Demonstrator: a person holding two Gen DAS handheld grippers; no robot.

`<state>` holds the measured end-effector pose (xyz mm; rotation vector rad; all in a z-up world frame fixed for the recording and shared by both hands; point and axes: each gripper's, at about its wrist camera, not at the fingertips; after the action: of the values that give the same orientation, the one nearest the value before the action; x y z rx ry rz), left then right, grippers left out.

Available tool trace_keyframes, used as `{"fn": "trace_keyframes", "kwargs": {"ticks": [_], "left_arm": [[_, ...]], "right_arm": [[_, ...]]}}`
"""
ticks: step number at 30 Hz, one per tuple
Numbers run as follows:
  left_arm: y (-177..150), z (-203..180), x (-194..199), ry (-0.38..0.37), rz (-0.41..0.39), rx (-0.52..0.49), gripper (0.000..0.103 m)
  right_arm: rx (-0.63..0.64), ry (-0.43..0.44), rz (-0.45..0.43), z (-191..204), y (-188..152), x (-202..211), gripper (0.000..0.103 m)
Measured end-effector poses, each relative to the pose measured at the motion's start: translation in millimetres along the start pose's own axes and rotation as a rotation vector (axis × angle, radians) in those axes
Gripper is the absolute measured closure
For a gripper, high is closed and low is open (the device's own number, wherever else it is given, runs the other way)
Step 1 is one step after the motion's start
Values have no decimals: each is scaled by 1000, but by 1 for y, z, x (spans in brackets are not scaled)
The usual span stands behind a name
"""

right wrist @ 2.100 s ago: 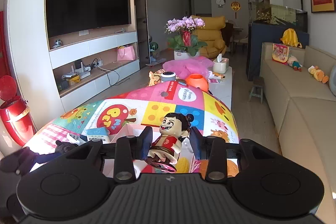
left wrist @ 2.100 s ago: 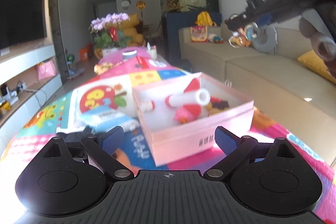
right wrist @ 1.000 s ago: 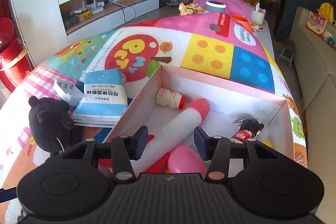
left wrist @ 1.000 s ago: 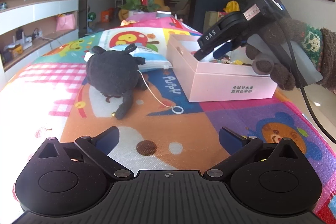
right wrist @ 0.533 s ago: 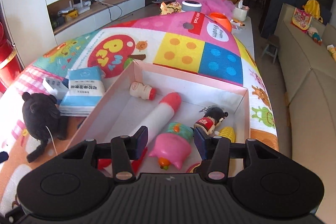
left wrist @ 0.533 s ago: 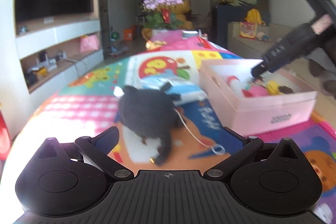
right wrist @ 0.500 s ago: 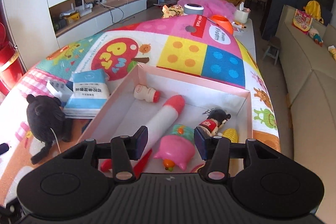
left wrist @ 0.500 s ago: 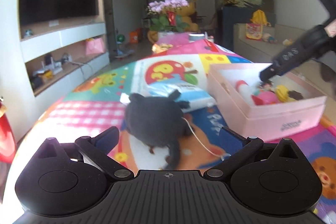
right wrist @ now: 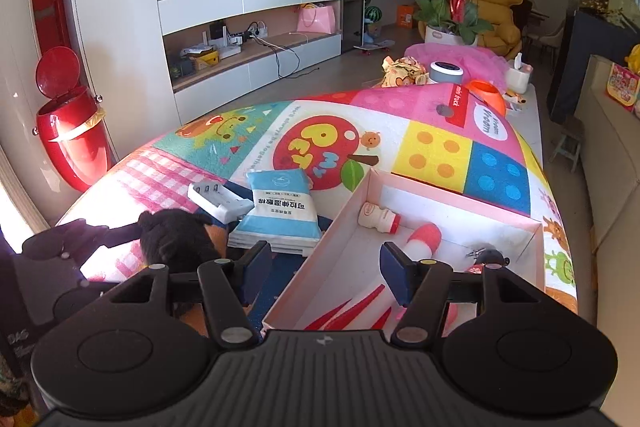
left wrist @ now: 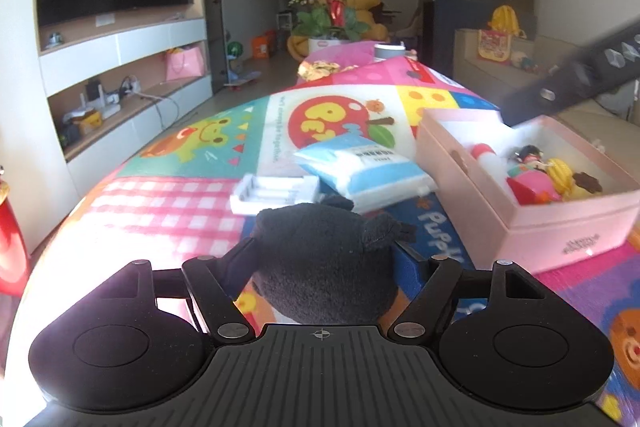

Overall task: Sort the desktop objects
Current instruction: 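Grasp the blue wet-wipes pack with the right tool while the left tool grasps the black plush, then lift the wipes pack with the right tool and set it down before the box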

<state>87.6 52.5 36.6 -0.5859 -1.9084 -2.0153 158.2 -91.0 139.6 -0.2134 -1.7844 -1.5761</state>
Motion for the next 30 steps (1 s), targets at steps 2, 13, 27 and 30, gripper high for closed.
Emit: {"fn": "trace_keyframes", "kwargs": {"ticks": [2, 13, 27, 30], "left_arm": [[-13, -2, 25, -29, -16, -16, 26], [-54, -1, 58, -147, -22, 56, 6], [-57, 10, 57, -183, -2, 130, 2], [-57, 12, 55, -167, 3, 144, 2]], "right_arm": [[-14, 18, 10, 3, 6, -7, 42], [10, 31, 144, 49, 64, -111, 36], [71, -57, 310, 74, 50, -188, 49], [69, 5, 330, 77, 39, -167, 50]]}}
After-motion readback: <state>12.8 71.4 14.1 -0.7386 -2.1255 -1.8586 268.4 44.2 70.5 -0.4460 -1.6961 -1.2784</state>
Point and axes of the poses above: each gripper's, at about its wrist camera, not at the fingertips, and x roughly against the way its jaws point, z to its left, y to its top, and after that the axes turned 2 degrees about -z, right-handed
